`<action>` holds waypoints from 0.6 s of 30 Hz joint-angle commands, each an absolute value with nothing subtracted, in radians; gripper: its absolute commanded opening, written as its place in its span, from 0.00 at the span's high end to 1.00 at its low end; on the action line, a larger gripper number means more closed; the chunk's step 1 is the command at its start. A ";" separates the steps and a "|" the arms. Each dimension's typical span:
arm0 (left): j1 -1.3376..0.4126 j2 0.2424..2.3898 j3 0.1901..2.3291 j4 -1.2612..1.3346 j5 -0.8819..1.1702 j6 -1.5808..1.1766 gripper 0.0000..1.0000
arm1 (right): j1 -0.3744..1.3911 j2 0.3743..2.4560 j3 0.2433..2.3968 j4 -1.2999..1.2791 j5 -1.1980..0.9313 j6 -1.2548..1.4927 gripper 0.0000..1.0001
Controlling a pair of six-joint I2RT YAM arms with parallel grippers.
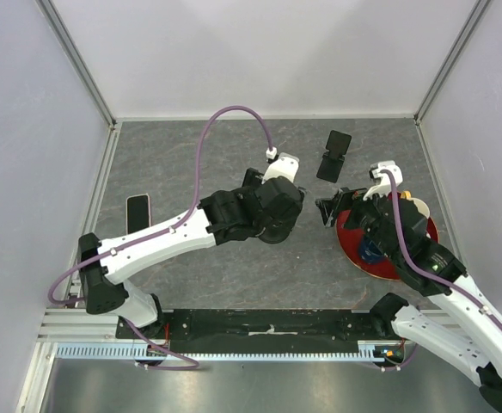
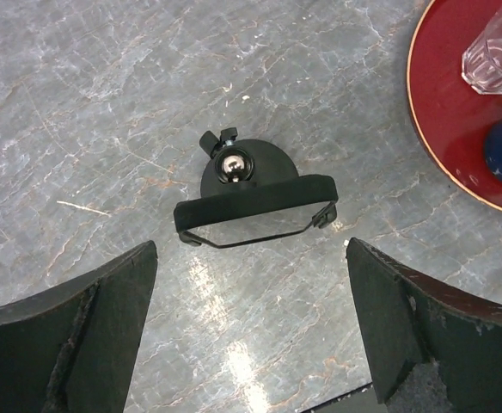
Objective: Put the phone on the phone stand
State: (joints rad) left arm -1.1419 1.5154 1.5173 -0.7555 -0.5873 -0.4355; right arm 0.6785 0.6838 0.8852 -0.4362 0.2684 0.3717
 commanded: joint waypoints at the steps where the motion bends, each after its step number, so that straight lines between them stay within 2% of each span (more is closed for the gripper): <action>1: -1.170 1.542 1.595 -0.779 -0.719 -0.521 0.03 | 0.680 0.646 0.885 -0.430 0.317 0.379 0.02; 18: -1.170 1.640 1.663 -0.793 -0.764 -0.535 0.02 | 0.680 0.637 0.874 -0.430 0.325 0.374 0.02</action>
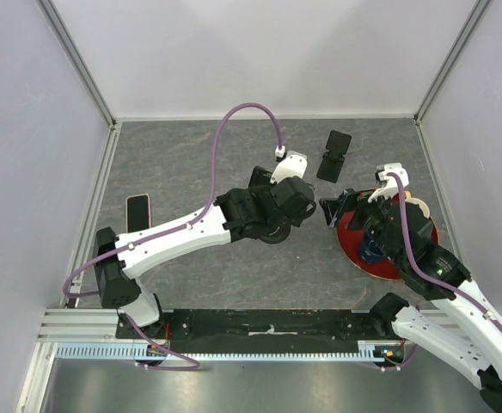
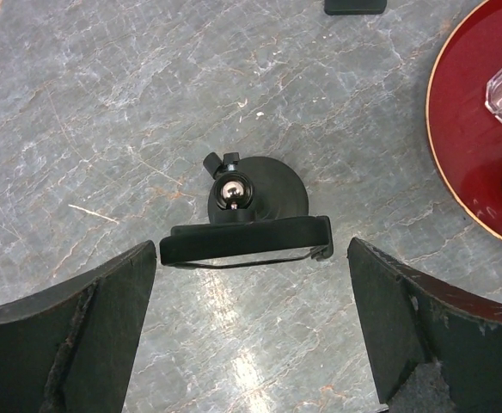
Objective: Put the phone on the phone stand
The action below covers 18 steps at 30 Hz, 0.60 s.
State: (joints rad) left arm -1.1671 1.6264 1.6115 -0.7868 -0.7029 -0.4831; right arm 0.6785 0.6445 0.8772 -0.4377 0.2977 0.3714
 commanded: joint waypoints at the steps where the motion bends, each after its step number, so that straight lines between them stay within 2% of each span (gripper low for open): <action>1: -1.170 1.643 1.661 -0.795 -0.772 -0.540 0.02 | 0.680 0.635 0.874 -0.430 0.327 0.373 0.02; 18: -1.163 1.683 1.672 -0.792 -0.782 -0.561 0.01 | 0.680 0.618 0.862 -0.430 0.328 0.371 0.02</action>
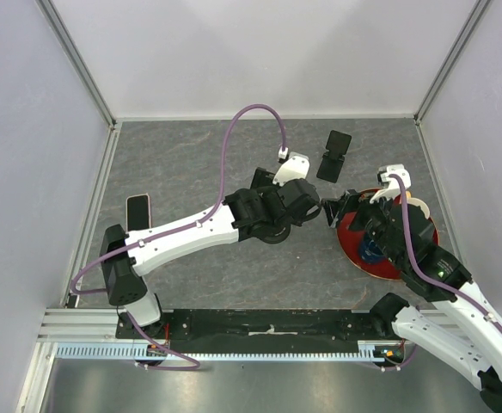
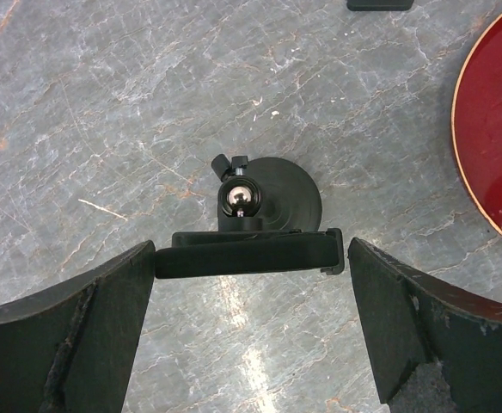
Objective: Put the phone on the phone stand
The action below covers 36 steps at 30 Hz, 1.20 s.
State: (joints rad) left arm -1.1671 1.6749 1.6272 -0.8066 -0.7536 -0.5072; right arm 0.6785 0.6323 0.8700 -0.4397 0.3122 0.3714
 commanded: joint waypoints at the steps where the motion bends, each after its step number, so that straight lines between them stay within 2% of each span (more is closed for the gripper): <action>1: -1.161 1.683 1.674 -0.792 -0.778 -0.564 0.01 | 0.680 0.618 0.862 -0.430 0.330 0.370 0.02; 5: -1.158 1.684 1.669 -0.790 -0.775 -0.566 0.03 | 0.680 0.612 0.862 -0.430 0.330 0.368 0.02; 14: -1.149 1.687 1.661 -0.790 -0.773 -0.560 0.14 | 0.680 0.614 0.859 -0.431 0.330 0.367 0.02; 17: -1.144 1.686 1.658 -0.787 -0.764 -0.560 0.21 | 0.680 0.617 0.859 -0.430 0.330 0.365 0.02; 20: -1.137 1.683 1.654 -0.770 -0.739 -0.549 0.39 | 0.681 0.620 0.861 -0.428 0.330 0.362 0.02; 21: -1.135 1.678 1.652 -0.767 -0.732 -0.545 0.53 | 0.680 0.620 0.861 -0.428 0.330 0.364 0.02; 23: -1.131 1.672 1.646 -0.755 -0.723 -0.535 0.65 | 0.680 0.620 0.862 -0.426 0.330 0.361 0.02; 24: -1.129 1.663 1.646 -0.749 -0.724 -0.528 0.76 | 0.681 0.623 0.862 -0.428 0.330 0.359 0.02; 26: -1.121 1.655 1.646 -0.744 -0.727 -0.505 0.88 | 0.680 0.624 0.861 -0.425 0.330 0.357 0.02; 27: -1.118 1.649 1.646 -0.742 -0.735 -0.497 0.98 | 0.680 0.627 0.861 -0.425 0.331 0.359 0.02; 31: -1.097 1.582 1.626 -0.701 -0.782 -0.389 0.98 | 0.680 0.638 0.851 -0.416 0.327 0.354 0.02; 36: -1.039 1.450 1.487 -0.461 -0.818 -0.153 0.98 | 0.680 0.656 0.834 -0.399 0.336 0.344 0.02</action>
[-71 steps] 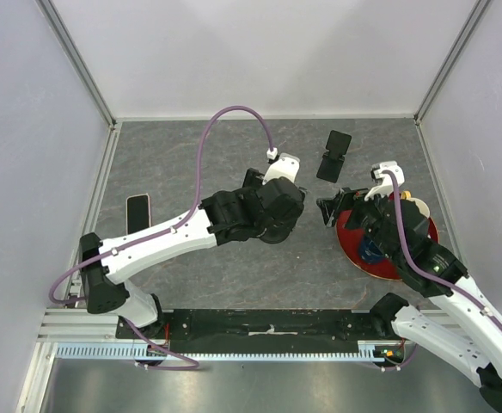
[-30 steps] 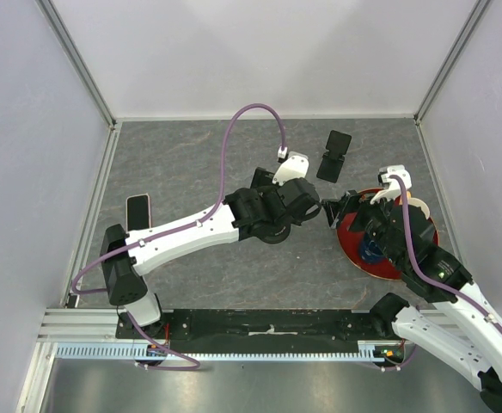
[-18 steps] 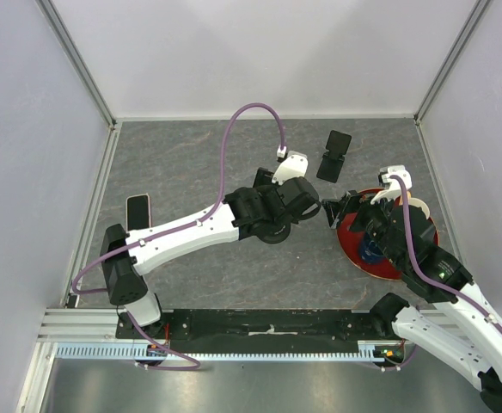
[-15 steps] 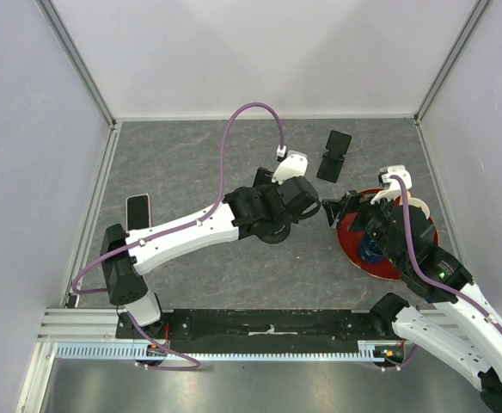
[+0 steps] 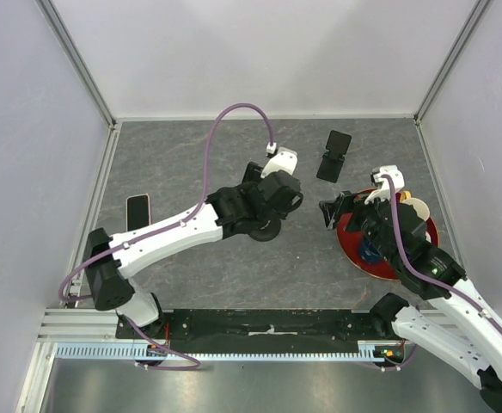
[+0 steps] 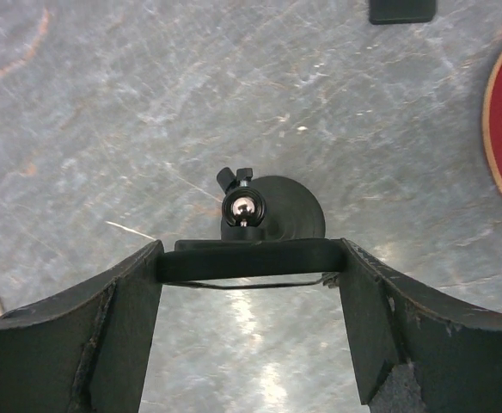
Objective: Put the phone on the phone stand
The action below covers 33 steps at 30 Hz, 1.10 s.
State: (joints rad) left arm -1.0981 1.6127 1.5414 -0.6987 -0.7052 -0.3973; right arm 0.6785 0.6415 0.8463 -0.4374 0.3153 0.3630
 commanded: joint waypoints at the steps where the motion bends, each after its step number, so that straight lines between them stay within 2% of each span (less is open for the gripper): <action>1: -1.020 1.430 1.448 -0.434 -0.812 -0.128 0.98 | 0.680 0.658 0.834 -0.397 0.336 0.342 0.02; 5: -0.901 1.324 1.356 -0.298 -0.753 -0.005 0.98 | 0.680 0.673 0.838 -0.379 0.321 0.341 0.02; 9: -0.662 1.261 1.281 -0.152 -0.600 0.086 0.98 | 0.680 0.695 0.831 -0.357 0.302 0.344 0.02; 14: -0.460 1.279 1.249 -0.013 -0.448 0.161 0.98 | 0.680 0.747 0.821 -0.330 0.278 0.341 0.02; 20: -0.232 1.406 1.287 0.156 -0.309 0.158 0.98 | 0.680 0.819 0.827 -0.293 0.233 0.353 0.02; 27: -0.103 1.615 1.426 0.333 -0.175 0.215 0.98 | 0.680 0.890 0.838 -0.267 0.201 0.367 0.02; 33: -0.035 1.756 1.546 0.409 -0.206 0.222 0.98 | 0.680 0.951 0.877 -0.268 0.210 0.348 0.02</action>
